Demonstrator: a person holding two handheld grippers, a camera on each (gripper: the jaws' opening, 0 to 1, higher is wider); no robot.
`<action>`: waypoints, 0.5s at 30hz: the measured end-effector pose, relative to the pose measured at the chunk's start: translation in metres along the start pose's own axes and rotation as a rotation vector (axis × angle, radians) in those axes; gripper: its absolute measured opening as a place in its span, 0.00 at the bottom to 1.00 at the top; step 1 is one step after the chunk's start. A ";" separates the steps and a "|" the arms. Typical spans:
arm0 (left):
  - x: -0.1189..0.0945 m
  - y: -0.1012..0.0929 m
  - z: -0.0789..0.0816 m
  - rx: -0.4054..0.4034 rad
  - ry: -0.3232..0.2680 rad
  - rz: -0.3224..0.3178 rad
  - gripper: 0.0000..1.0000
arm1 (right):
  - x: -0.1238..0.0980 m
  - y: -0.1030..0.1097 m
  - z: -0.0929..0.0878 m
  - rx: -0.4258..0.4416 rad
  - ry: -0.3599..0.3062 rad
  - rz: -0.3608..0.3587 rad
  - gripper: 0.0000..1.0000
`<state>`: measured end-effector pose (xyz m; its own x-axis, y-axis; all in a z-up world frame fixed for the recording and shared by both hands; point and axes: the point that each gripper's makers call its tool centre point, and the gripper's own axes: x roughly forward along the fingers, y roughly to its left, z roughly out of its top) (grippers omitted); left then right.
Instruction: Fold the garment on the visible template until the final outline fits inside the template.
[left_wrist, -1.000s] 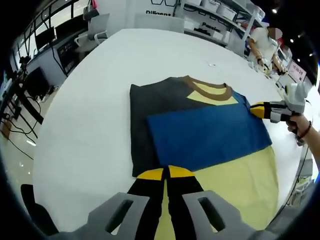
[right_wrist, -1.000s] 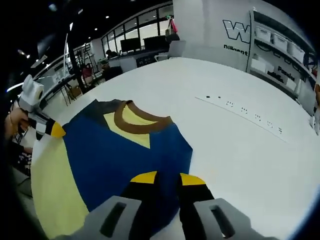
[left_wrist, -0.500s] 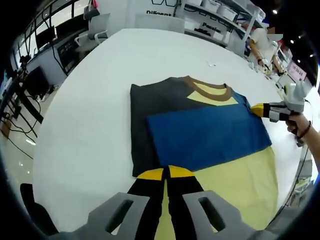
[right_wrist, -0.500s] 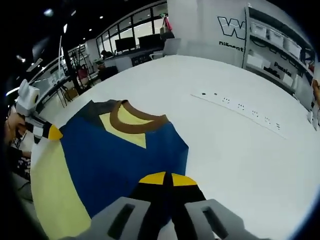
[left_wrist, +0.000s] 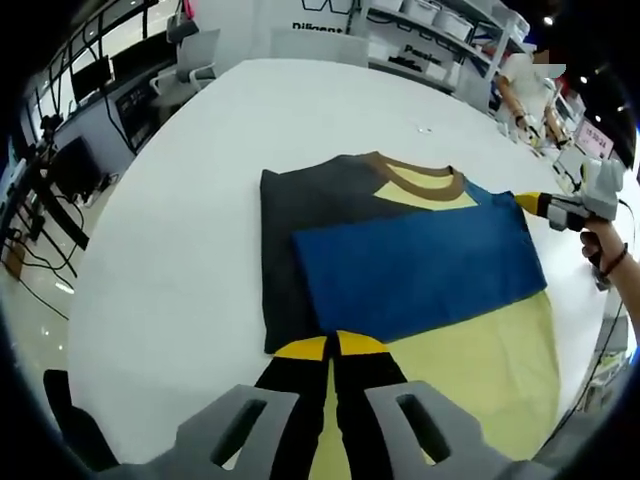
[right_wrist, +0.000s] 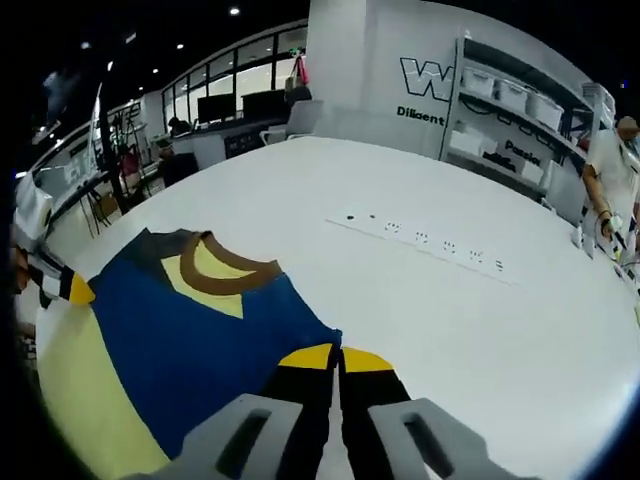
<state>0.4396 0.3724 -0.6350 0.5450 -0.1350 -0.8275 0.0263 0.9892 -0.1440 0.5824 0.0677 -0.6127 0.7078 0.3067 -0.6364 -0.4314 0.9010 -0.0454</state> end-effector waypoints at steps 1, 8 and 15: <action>0.000 0.000 0.000 0.001 0.000 0.000 0.01 | 0.000 0.000 0.000 0.002 0.000 -0.001 0.00; 0.000 0.000 0.000 -0.011 0.003 0.001 0.01 | 0.010 -0.006 -0.024 0.141 0.071 -0.080 0.00; 0.000 0.001 0.000 -0.021 -0.003 0.000 0.01 | 0.014 -0.020 -0.024 0.163 0.039 -0.136 0.00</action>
<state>0.4396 0.3731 -0.6354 0.5477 -0.1348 -0.8257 0.0089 0.9878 -0.1554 0.5872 0.0464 -0.6393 0.7300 0.1694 -0.6621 -0.2348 0.9720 -0.0102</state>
